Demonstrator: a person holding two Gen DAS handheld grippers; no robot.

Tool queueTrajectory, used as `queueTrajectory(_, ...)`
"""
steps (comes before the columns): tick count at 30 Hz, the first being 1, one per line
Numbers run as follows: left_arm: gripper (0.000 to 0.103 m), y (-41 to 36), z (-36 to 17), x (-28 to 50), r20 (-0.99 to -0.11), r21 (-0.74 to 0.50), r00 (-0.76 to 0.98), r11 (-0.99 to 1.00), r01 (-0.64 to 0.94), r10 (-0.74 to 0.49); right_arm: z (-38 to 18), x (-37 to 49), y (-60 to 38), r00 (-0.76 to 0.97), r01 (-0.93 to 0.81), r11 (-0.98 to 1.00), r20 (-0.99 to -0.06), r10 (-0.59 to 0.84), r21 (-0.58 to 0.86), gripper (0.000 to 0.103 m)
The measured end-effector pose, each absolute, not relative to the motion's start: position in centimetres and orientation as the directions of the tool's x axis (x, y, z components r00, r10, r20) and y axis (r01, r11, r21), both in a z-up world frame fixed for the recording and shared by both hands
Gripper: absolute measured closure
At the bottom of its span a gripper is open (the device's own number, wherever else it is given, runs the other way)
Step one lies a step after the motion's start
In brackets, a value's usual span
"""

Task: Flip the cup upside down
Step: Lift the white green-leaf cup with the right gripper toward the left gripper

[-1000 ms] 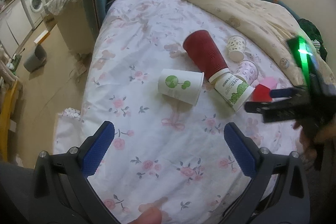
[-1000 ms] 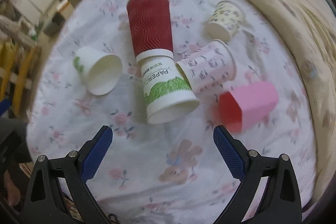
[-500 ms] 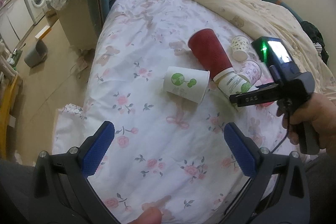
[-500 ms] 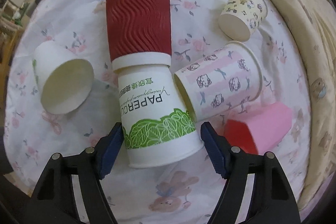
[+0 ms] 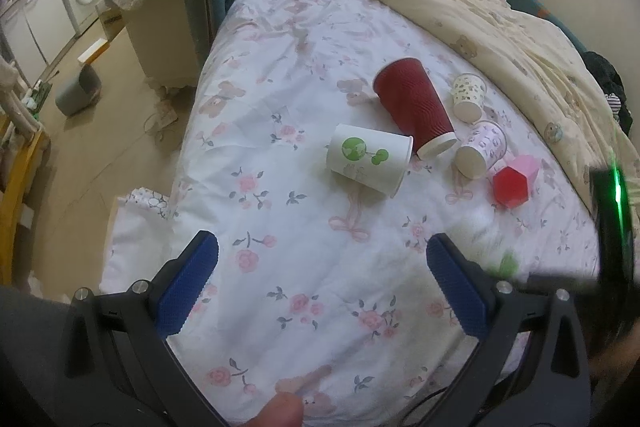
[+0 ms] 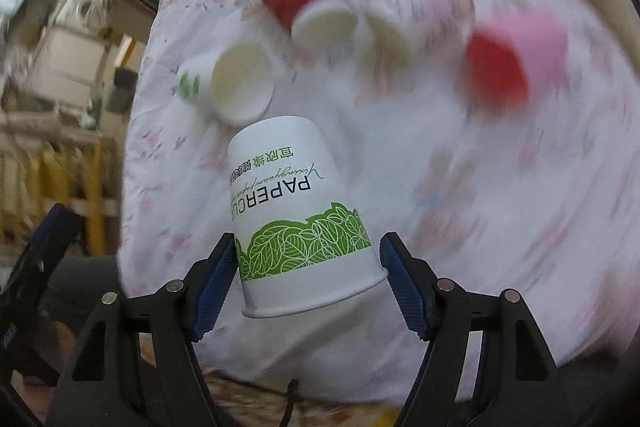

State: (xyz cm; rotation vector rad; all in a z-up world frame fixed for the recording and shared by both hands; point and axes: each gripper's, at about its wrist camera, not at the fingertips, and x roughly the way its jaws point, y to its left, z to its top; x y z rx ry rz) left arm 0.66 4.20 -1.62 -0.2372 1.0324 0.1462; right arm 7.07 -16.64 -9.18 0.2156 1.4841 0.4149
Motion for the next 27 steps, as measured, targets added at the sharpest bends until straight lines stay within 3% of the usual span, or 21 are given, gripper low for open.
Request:
queueTrajectory(6, 0.0, 4.4, -1.4, 0.4, -0.857, -0.117, 0.516, 0.965, -0.235, 0.022, -12.4, 3.7, -15.6, 0.009, 0.003, 0.911, -0.911, 0.413, 0.413, 0.029)
queueTrajectory(13, 0.0, 5.0, -1.7, 0.1, -0.861, -0.117, 0.508, 0.962, -0.246, 0.025, -13.7, 3.6, -15.2, -0.01, 0.045, 0.913, -0.914, 0.406, 0.406, 0.025)
queueTrajectory(14, 0.0, 4.9, -1.7, 0.1, -0.863, -0.116, 0.504, 0.962, -0.245, 0.024, -13.8, 3.7, -15.1, -0.024, 0.043, 0.911, -0.911, 0.411, 0.41, 0.024)
queueTrajectory(16, 0.0, 4.8, -1.6, 0.1, -0.862, -0.106, 0.505, 0.962, -0.252, 0.037, -14.2, 3.8, -15.0, -0.071, 0.036, 0.907, -0.904, 0.421, 0.42, 0.012)
queueTrajectory(21, 0.0, 5.0, -1.7, 0.1, -0.864, -0.121, 0.502, 0.957, -0.262, 0.028, -12.6, 3.6, -15.9, -0.029, 0.012, 0.905, -0.904, 0.426, 0.425, 0.005)
queueTrajectory(27, 0.0, 4.8, -1.8, 0.1, -0.867, -0.129, 0.499, 0.958, -0.255, 0.016, -8.6, 3.9, -17.5, 0.083, -0.049, 0.903, -0.899, 0.43, 0.427, 0.005)
